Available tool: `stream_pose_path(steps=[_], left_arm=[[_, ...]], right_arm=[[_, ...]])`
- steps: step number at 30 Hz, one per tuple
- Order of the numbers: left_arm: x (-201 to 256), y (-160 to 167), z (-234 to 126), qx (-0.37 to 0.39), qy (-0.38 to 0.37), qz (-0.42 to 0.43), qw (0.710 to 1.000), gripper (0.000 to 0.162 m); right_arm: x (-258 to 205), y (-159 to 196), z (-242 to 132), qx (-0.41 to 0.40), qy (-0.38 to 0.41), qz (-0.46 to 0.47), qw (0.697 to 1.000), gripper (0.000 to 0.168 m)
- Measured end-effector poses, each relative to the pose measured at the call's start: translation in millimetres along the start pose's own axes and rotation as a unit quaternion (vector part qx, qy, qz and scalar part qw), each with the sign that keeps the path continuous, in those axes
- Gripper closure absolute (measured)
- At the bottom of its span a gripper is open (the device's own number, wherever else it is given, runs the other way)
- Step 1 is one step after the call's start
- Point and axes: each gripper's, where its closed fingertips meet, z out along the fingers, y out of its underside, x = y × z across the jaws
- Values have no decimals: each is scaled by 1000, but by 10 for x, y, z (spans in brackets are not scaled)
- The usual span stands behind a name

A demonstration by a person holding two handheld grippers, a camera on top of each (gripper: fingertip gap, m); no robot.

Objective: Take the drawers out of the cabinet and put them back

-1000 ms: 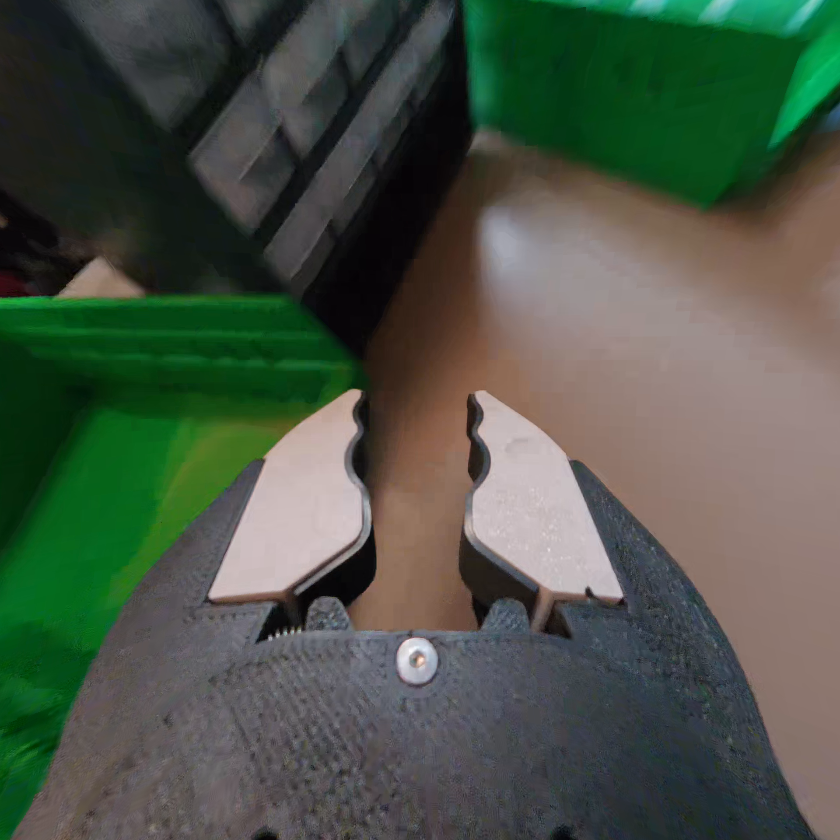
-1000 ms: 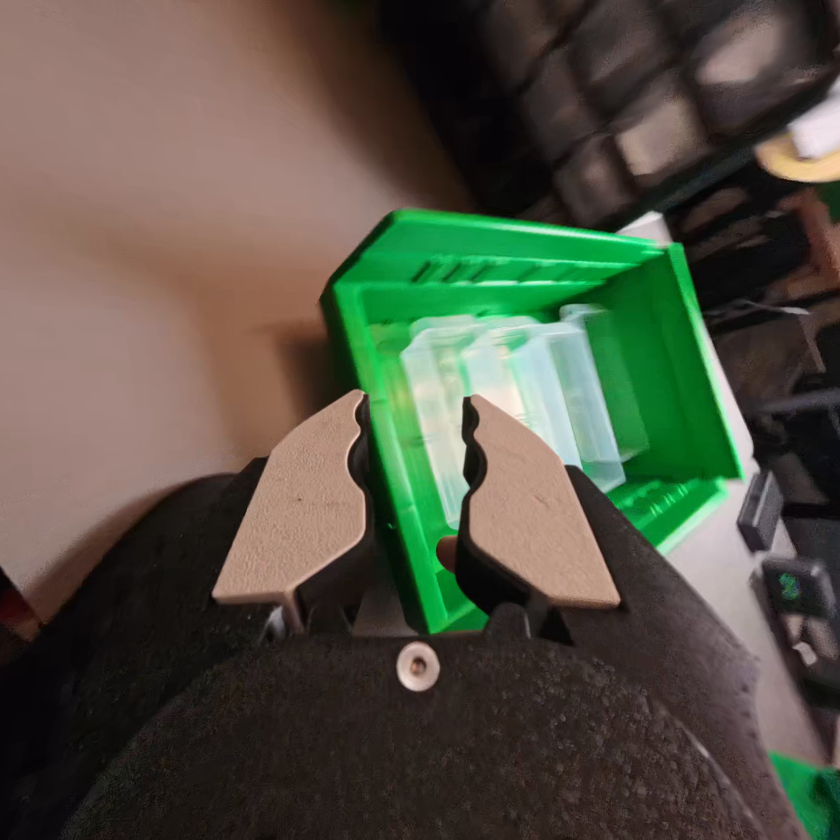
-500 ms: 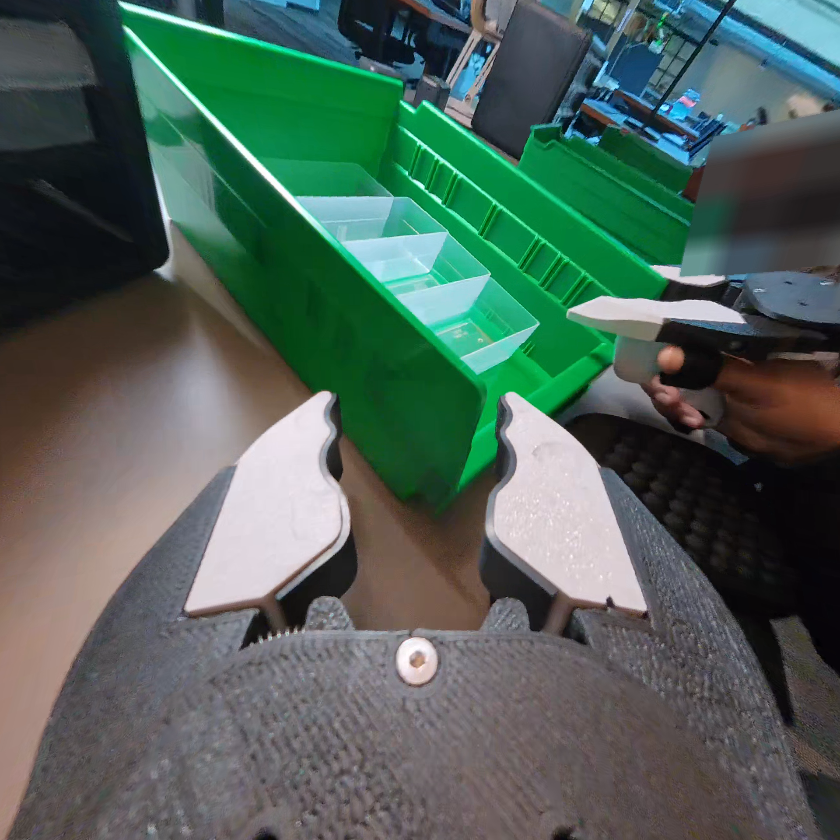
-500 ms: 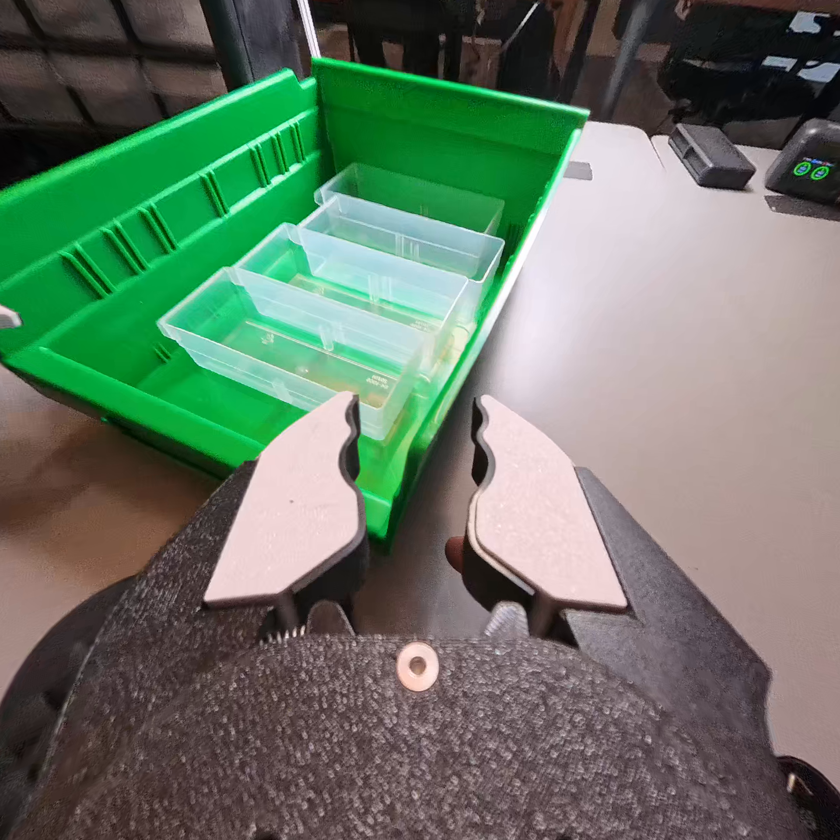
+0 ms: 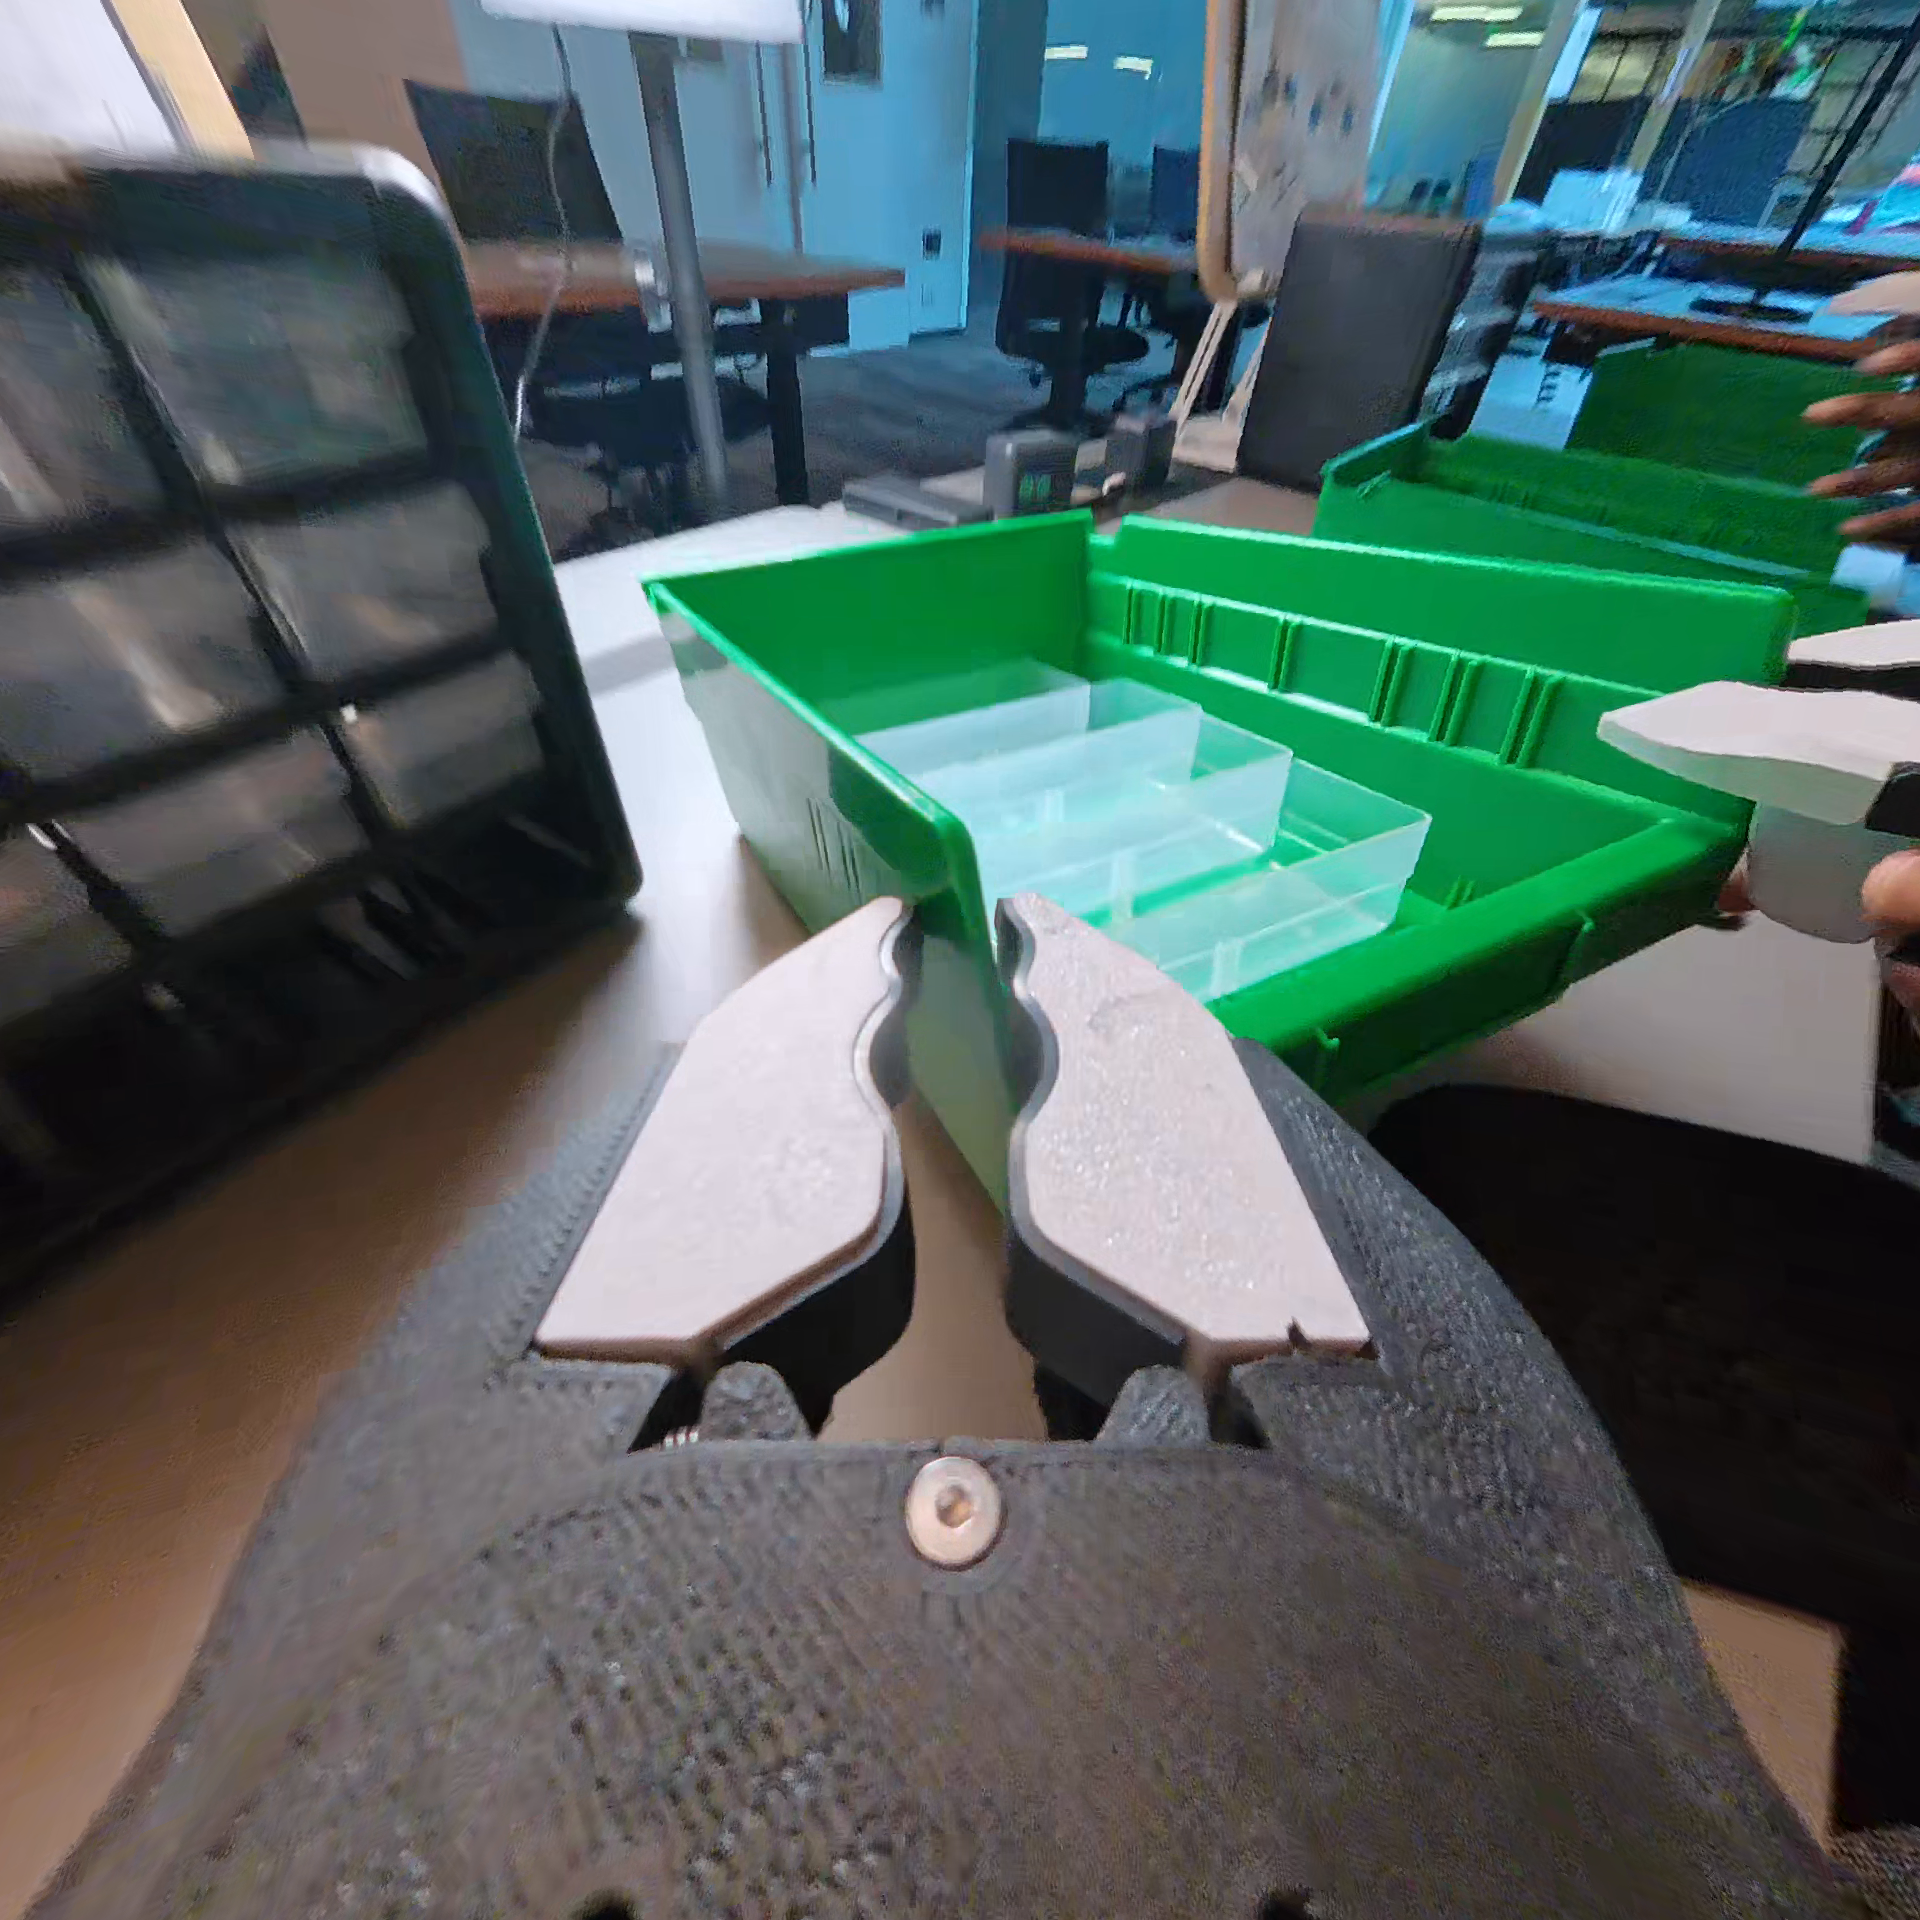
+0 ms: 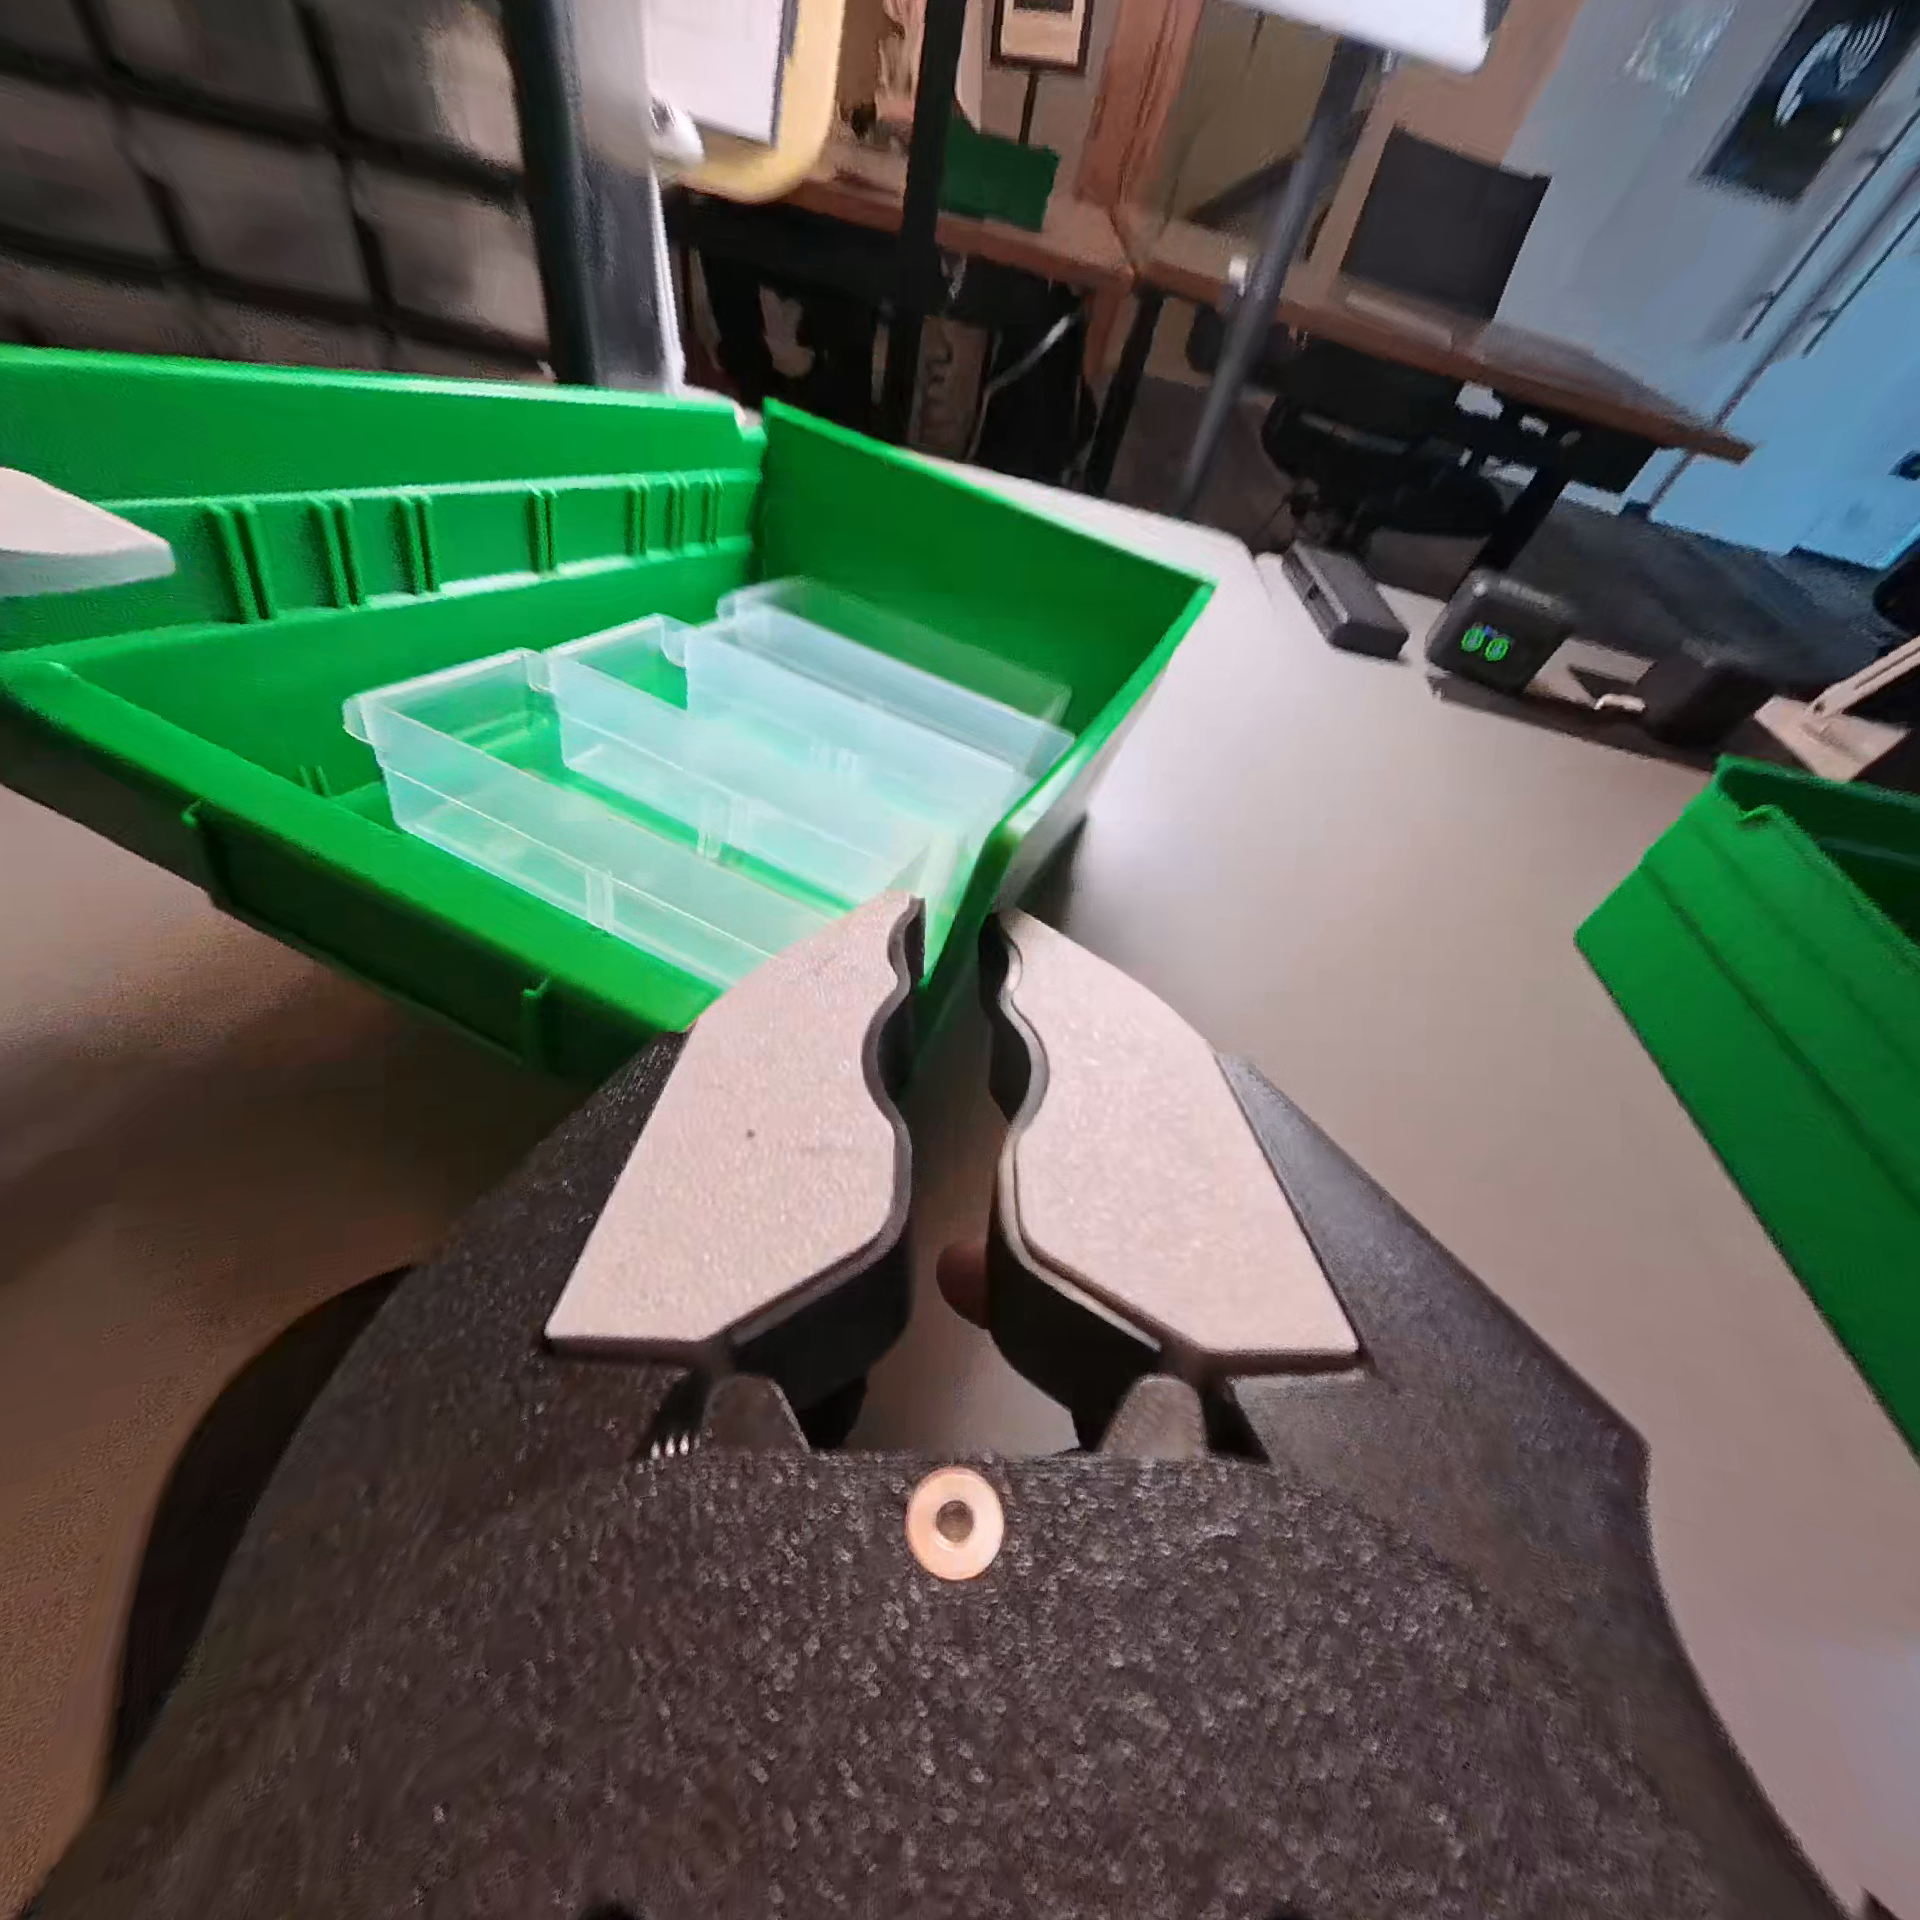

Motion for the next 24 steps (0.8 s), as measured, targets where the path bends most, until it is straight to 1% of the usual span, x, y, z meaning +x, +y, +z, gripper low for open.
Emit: stream_pose_path(steps=[3, 7, 10, 13, 16, 19, 21, 24], left_arm=[[116, -273, -239, 30, 13, 8, 999, 148], [234, -624, -638, 77, 7, 40, 996, 147], [288, -888, -1041, 111, 4, 53, 992, 146], [231, -1087, -1505, 147, -25, 71, 986, 145], [40, -1175, -2017, 171, -68, 71, 980, 145], [-234, -1189, -2585, 189, -124, 66, 972, 145], [-456, -1164, -2994, 198, -162, 62, 965, 145], [-822, -1052, -3603, 195, -229, 49, 952, 144]], right_arm=[[4, -297, -285, 28, 5, -18, 999, 160], [-54, -738, -669, 79, 9, -47, 996, 159], [-187, -1116, -970, 128, -16, -51, 990, 158], [-441, -1457, -1174, 175, -53, -63, 981, 158], [-850, -1731, -1255, 211, -103, -72, 969, 157], [-1384, -1930, -1214, 238, -171, -69, 953, 156], [-1823, -2022, -1126, 247, -235, -56, 938, 155], [-2584, -2090, -925, 239, -330, -34, 913, 154]])
